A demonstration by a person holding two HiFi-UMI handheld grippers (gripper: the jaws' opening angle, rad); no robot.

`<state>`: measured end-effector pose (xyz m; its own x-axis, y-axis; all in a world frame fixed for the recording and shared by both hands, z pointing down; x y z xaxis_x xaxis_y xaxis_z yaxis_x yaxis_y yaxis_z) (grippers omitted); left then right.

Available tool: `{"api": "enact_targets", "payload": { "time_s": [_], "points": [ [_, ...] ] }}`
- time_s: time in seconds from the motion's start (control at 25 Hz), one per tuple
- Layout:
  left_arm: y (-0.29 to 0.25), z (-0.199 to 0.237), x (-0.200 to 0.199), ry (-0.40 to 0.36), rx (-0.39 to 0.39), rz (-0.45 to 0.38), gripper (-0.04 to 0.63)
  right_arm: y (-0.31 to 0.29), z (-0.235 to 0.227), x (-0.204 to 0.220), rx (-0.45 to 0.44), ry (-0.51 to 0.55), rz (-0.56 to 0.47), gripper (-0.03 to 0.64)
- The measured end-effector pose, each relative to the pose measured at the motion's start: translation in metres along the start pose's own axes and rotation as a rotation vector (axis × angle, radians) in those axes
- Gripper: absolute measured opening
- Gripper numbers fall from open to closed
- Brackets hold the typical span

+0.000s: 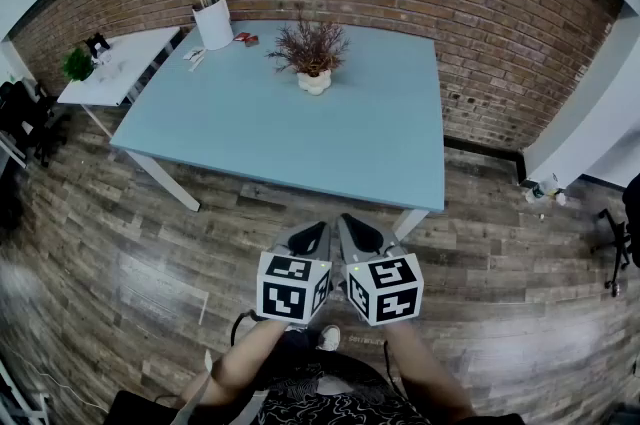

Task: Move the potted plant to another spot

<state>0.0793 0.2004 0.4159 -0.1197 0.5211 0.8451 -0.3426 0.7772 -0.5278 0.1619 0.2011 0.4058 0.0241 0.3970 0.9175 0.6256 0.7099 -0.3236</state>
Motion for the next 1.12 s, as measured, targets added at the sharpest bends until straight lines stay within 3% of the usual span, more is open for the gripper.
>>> {"api": "enact_targets", "payload": {
  "time_s": [0.6, 1.12],
  "points": [
    [-0.017, 0.013, -0.006, 0.006, 0.015, -0.012, 0.0, -0.021, -0.01, 0.002, 0.027, -0.018, 0.008, 0.006],
    [-0.081, 0.068, -0.042, 0.024, 0.041, -0.015, 0.0, -0.096, -0.044, -0.024, 0.072, -0.015, 0.042, 0.006]
  ]
}}
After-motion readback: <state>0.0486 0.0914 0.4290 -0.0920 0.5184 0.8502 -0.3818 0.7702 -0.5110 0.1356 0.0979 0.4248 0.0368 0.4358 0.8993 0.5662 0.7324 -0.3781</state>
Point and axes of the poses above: the fingertips, and each gripper's own axes: y backward along the fingers, z to its left, x out of its underside, the point moved 5 cm from there along y, backward along the fingers, and after that the axes turned 10 degrees about -x, right-handed, at the moved point
